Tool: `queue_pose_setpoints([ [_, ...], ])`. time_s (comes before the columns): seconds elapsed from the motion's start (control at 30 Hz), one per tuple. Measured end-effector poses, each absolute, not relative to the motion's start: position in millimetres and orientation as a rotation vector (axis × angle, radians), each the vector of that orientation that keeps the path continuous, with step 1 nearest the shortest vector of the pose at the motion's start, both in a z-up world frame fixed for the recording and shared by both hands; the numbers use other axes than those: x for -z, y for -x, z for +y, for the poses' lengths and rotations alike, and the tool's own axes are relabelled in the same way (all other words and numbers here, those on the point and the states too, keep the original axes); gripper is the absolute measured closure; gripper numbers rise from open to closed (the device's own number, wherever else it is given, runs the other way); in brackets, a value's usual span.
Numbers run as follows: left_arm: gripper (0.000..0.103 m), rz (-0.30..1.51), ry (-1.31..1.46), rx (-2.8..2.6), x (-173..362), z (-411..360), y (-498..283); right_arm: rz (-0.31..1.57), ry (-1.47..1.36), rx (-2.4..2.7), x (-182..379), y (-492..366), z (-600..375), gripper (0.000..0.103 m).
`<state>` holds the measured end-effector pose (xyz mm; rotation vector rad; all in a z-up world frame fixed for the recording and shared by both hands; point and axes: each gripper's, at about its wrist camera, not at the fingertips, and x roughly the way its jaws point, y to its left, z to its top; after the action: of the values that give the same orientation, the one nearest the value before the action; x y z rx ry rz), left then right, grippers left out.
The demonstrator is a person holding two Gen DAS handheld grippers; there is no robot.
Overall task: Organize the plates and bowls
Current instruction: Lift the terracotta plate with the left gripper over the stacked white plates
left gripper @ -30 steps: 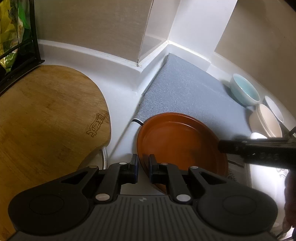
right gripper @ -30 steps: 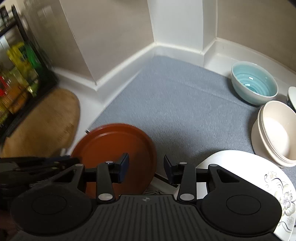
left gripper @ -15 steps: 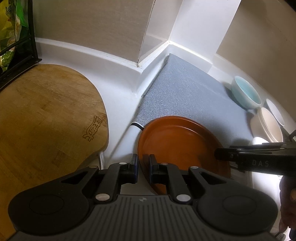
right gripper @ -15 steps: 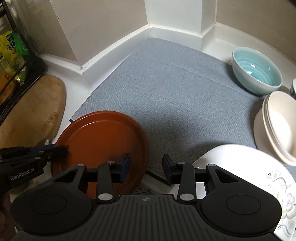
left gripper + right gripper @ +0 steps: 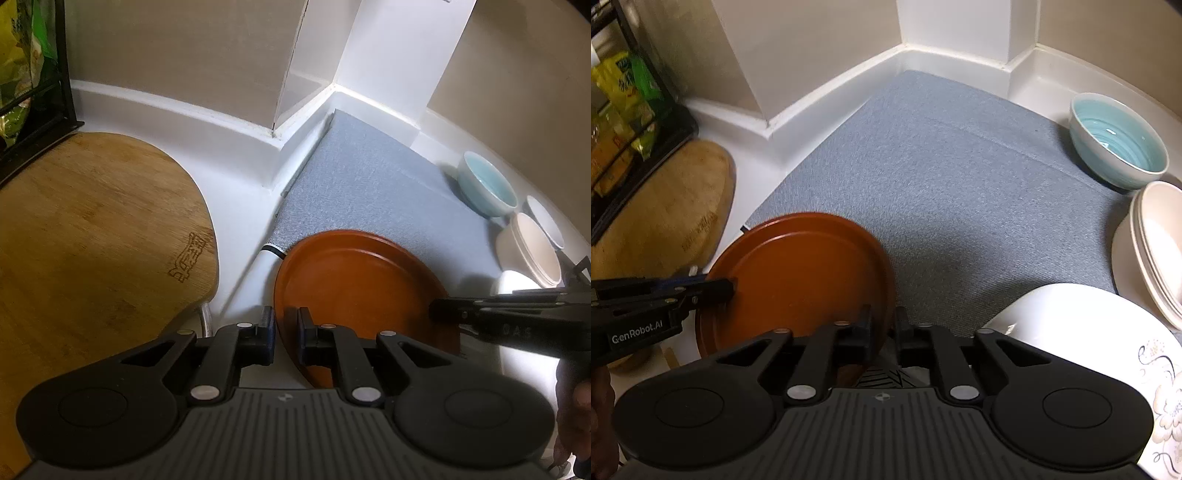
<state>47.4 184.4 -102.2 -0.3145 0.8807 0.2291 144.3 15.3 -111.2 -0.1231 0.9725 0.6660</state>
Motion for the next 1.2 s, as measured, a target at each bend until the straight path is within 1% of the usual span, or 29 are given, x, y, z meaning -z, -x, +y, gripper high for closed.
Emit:
queue_pose_setpoints([
  [0.33,0.091,0.820,0.296,-0.209,81.9,177.4,-31.1,0.903,0.099,-0.690,86.0,-123.2,-3.3,0.092],
  [0.67,0.091,0.755,0.241,-0.101,61.3,141.1,-28.9,0.831,0.029,-0.622,64.1,-99.7,-48.3,0.092],
  [0.97,0.091,0.739,0.163,0.056,56.4,96.7,-39.8,0.817,-0.051,-0.486,66.0,-83.4,-101.7,0.092],
  [1.2,0.091,0.752,0.113,0.176,64.6,61.5,-54.5,0.820,-0.103,-0.363,71.8,-69.3,-142.9,0.092],
])
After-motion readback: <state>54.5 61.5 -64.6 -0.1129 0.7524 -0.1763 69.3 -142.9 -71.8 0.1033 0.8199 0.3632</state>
